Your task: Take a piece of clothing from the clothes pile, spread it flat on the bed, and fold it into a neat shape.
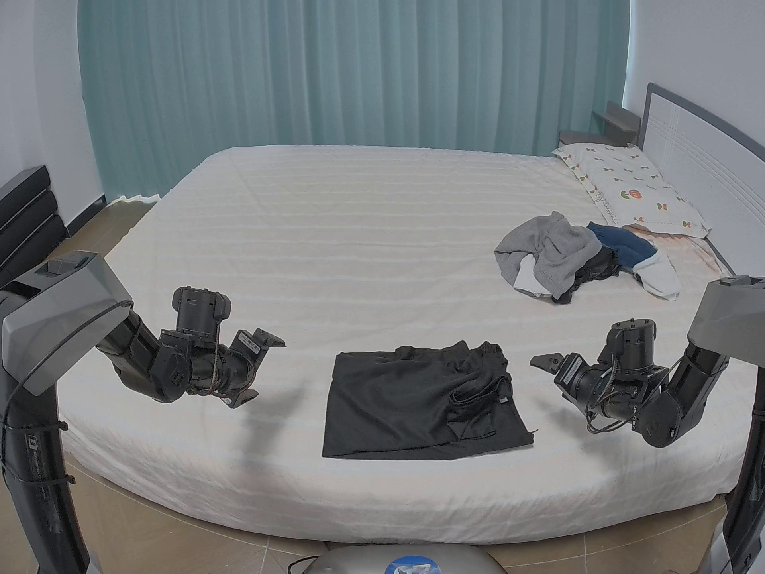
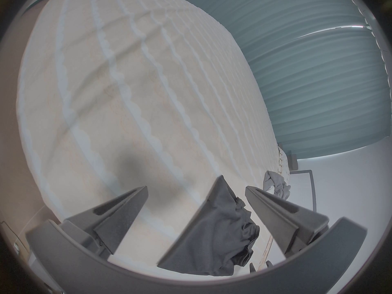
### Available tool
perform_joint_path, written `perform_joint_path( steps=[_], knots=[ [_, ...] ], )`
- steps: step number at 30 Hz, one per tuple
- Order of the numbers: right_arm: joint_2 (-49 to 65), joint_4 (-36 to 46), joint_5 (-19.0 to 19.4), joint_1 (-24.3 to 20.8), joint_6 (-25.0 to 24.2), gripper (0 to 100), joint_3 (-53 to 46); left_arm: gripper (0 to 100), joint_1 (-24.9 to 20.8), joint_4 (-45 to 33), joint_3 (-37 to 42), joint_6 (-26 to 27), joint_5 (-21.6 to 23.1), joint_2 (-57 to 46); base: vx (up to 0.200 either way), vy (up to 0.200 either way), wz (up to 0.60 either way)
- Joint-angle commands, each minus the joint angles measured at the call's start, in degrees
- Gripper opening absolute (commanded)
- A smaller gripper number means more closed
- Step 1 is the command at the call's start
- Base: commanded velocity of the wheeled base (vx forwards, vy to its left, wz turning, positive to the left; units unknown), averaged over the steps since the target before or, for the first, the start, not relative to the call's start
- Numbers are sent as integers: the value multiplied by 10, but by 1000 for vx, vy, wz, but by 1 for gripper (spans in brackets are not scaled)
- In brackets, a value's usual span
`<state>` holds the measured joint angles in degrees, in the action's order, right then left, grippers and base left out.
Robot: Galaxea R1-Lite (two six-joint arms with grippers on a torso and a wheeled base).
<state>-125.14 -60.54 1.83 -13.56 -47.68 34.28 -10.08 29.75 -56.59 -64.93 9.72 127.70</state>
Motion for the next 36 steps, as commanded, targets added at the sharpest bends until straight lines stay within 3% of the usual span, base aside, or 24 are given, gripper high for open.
perform_joint_path(
  steps=[1, 7, 14, 18, 27, 28, 32, 36],
  knots=[
    [-1, 4, -35, -43, 18, 100, 1, 100, -1, 0, 0, 1, -1, 1, 0, 0, 0],
    [-4, 31, -80, -80, 51, 100, 19, 100, -3, 0, 0, 1, -7, 1, 0, 0, 0],
    [-9, 146, -133, -96, 69, 100, 100, 100, -3, 1, 1, 1, -7, 1, 0, 0, 0],
    [-24, 201, -140, -107, 68, 100, 140, 100, -3, 1, 1, 1, -7, 1, 0, 0, 0],
    [-73, 203, -152, -120, 72, 100, 150, 100, -3, 1, 1, 1, -7, 1, 0, 0, 0],
    [-71, 202, -152, -119, 72, 0, 148, 100, -3, 1, 1, 1, -7, 1, 0, 0, 0],
    [-23, 203, -143, -98, 75, 0, 105, 100, -3, 1, 0, 1, -8, 1, 0, 0, 0],
    [4, 202, -125, -69, 109, 0, 76, 100, -3, 1, 0, 1, -7, 1, 0, 0, 0]
  ],
)
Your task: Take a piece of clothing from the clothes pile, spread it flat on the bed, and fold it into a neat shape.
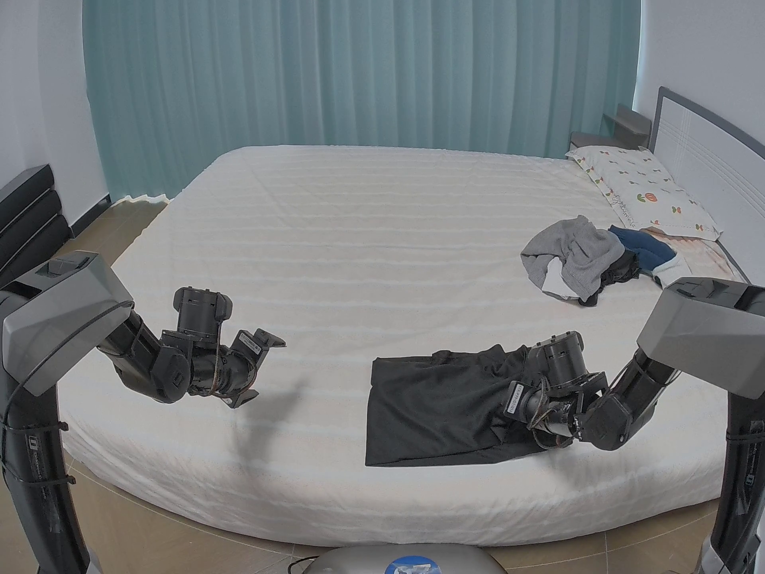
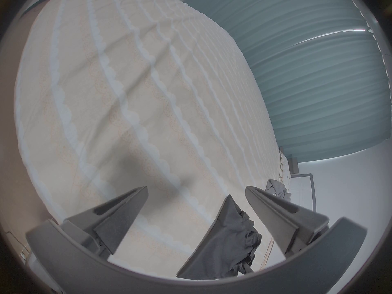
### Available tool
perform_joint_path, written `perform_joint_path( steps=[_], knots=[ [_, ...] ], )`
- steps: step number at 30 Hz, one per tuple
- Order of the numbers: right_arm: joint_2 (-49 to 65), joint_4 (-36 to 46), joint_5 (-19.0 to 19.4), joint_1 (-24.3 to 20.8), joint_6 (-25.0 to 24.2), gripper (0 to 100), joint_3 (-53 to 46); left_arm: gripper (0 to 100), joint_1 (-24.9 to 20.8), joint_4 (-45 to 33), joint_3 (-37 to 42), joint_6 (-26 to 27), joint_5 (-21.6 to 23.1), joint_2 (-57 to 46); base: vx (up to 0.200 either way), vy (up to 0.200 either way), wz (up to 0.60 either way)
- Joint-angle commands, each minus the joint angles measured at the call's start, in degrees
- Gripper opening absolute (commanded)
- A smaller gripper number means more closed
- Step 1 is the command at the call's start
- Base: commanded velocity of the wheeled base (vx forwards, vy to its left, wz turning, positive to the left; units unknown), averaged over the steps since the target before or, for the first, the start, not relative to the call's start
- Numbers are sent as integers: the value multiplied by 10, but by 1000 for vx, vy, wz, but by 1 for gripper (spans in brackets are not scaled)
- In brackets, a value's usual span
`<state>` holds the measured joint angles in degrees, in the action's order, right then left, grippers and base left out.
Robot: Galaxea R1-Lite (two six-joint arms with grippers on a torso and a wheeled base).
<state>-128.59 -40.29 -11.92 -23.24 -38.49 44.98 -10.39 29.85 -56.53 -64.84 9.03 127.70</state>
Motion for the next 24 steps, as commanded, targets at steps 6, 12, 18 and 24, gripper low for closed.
perform_joint_path(
  steps=[6, 12, 18, 24],
  knots=[
    [59, -1, 75, 55, 39, 0, -68, 100, 0, 0, -1, -1, 0, 1, 0, 0, 0],
    [44, -9, 121, 88, 82, 0, -99, 100, 0, 0, -1, -1, 0, 1, 0, 0, 0],
    [10, -60, 139, 127, 135, 0, -103, 100, 1, 0, -1, -1, 0, 1, 0, 0, 0],
    [-11, -116, 168, 130, 150, 100, -124, 100, 1, 0, -1, -2, 0, 1, 0, 0, 0]
  ],
)
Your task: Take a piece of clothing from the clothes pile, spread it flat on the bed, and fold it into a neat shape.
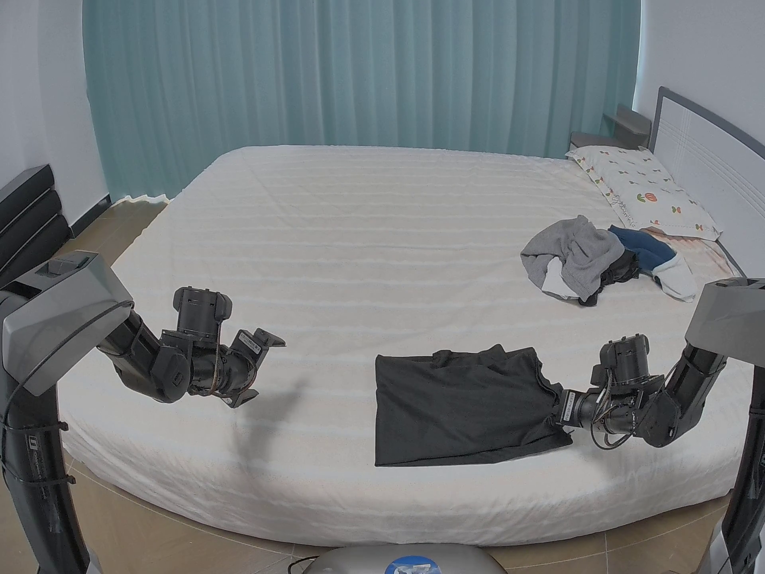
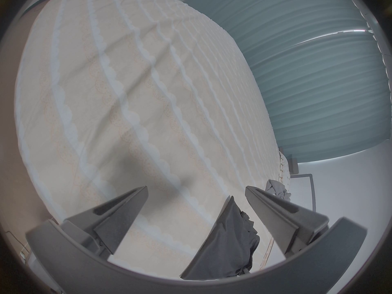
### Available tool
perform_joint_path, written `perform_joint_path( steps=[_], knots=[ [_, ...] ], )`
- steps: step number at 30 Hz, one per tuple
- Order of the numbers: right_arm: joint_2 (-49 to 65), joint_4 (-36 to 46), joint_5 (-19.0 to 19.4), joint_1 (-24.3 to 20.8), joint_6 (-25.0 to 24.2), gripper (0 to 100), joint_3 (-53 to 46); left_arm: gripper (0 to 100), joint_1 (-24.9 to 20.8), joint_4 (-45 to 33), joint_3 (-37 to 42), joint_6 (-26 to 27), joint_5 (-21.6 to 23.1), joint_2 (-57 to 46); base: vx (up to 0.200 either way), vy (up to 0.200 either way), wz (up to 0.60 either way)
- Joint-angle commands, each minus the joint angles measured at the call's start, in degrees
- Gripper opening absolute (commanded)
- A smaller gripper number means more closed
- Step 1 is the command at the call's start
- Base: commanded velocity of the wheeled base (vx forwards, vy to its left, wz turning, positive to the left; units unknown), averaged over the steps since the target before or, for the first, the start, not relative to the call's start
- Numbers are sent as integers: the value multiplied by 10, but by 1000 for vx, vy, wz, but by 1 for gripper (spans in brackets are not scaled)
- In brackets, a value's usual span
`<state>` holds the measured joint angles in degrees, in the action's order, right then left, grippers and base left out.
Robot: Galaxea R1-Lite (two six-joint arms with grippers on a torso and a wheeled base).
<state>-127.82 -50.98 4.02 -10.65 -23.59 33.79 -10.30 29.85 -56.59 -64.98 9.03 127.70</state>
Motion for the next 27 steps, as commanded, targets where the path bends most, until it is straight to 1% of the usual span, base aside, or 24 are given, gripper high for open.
perform_joint_path(
  steps=[1, 4, 5, 9, 12, 14, 18, 21, 23, 24, 25, 26, 27],
  knots=[
    [-12, -13, 29, 6, -5, 100, -13, 100, 0, 0, 0, -1, 0, 1, 0, 0, 0],
    [-2, -13, 37, 10, -6, 100, -14, 100, 0, 0, 0, -1, 0, 1, 0, 0, 0],
    [13, -12, 41, 20, -9, 100, -14, 100, 0, 0, 0, -3, -1, 1, 0, 0, 0],
    [37, -15, 42, 36, -34, 100, -2, 100, 2, 0, -1, -8, -1, 1, 0, 0, 0],
    [54, -15, 46, 53, -87, 100, 42, 100, 3, 1, -1, -7, 0, 0, 200, 0, 0],
    [43, -6, 46, 55, -114, 100, 71, 100, 3, 1, -1, -7, 0, 0, 200, 0, 0],
    [-26, -6, 46, 51, -127, 100, 116, 100, 1, 1, 0, -5, 0, 1, 200, 0, 0],
    [-66, -5, 45, 49, -144, 100, 157, 100, 1, 1, 0, -5, 0, 1, 0, 0, 0],
    [-77, -3, 46, 46, -175, 100, 178, 100, 1, 1, 0, -4, 0, 1, 0, 0, 0],
    [-77, -3, 46, 46, -175, 100, 178, 100, 1, 1, 0, -4, 0, 1, 0, 0, 0],
    [-78, -2, 50, 40, -202, 100, 188, 100, 1, 1, 0, -4, 0, 1, 0, 0, 0],
    [-79, -2, 51, 38, -205, 100, 189, 100, 0, 1, 0, -3, 0, 1, 0, 0, 0],
    [-80, -2, 62, 34, -219, 100, 192, 100, 0, 1, 0, -2, 0, 1, 0, 0, 0]
  ],
)
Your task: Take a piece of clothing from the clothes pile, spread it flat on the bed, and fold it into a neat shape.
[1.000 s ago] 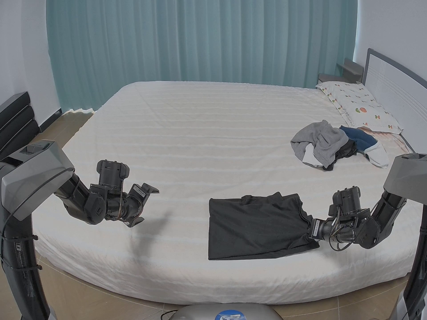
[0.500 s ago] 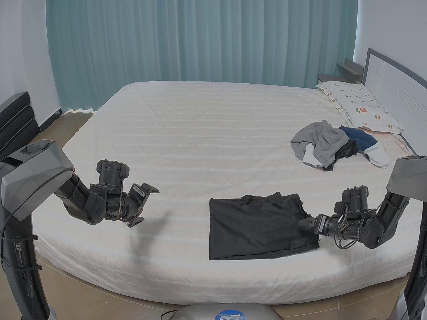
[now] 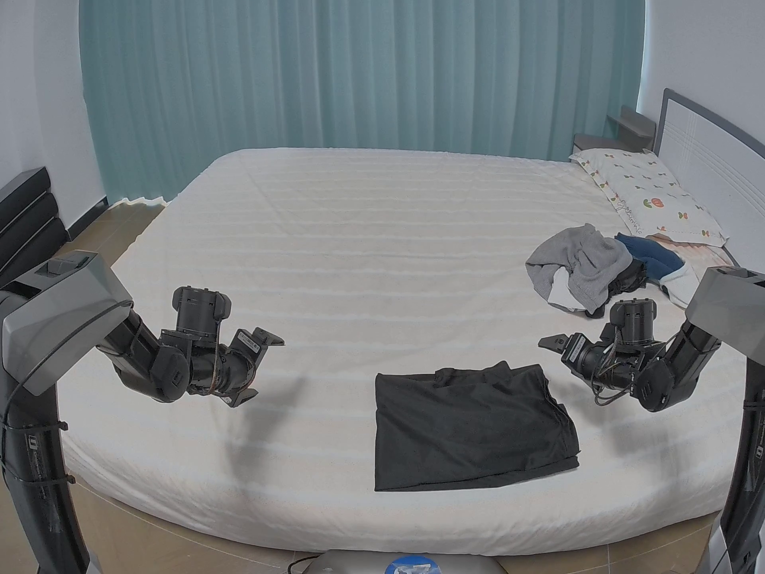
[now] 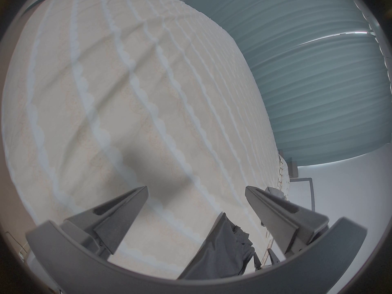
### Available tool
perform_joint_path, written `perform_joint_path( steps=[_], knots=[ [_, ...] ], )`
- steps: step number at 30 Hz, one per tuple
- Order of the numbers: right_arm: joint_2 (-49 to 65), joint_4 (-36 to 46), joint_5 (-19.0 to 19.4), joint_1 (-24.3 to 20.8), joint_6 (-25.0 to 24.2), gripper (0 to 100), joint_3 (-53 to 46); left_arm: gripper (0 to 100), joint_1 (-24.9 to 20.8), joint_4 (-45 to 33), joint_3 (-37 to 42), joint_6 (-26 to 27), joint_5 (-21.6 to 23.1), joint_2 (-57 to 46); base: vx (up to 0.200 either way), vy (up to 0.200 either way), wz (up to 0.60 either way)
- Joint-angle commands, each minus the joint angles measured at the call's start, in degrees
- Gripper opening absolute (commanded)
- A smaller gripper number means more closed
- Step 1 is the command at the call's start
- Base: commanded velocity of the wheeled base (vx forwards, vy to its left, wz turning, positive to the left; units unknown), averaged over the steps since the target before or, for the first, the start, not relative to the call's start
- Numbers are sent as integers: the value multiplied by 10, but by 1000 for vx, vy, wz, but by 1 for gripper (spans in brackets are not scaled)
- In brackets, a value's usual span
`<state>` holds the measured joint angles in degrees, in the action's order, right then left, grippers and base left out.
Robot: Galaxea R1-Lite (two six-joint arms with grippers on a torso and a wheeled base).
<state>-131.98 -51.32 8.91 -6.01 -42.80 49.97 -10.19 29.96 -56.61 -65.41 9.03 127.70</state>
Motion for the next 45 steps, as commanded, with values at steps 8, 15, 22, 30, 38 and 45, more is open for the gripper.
perform_joint_path(
  steps=[8, 15, 22, 30, 38, 45],
  knots=[
    [-35, 2, 27, -22, -35, 100, 19, 100, -2, 0, 0, 3, -1, 2, 0, 0, 0],
    [-45, 4, 25, -23, -30, 0, 18, 100, -2, 0, 0, 3, -1, 2, 0, 0, 0],
    [-41, 27, 23, -15, -32, 0, 28, 100, -1, 0, 0, 2, -1, 2, 0, 0, 0],
    [-38, 23, 20, 13, -35, 0, 29, 100, -2, 0, 0, 3, -1, 2, 0, 0, 0],
    [-44, 22, 17, 15, -36, 0, 28, 100, -2, 0, 0, 3, -1, 2, 0, 0, 0],
    [-50, 22, 14, 23, -35, 0, 29, 100, -2, 0, 0, 3, -1, 2, 0, 0, 0]
  ],
)
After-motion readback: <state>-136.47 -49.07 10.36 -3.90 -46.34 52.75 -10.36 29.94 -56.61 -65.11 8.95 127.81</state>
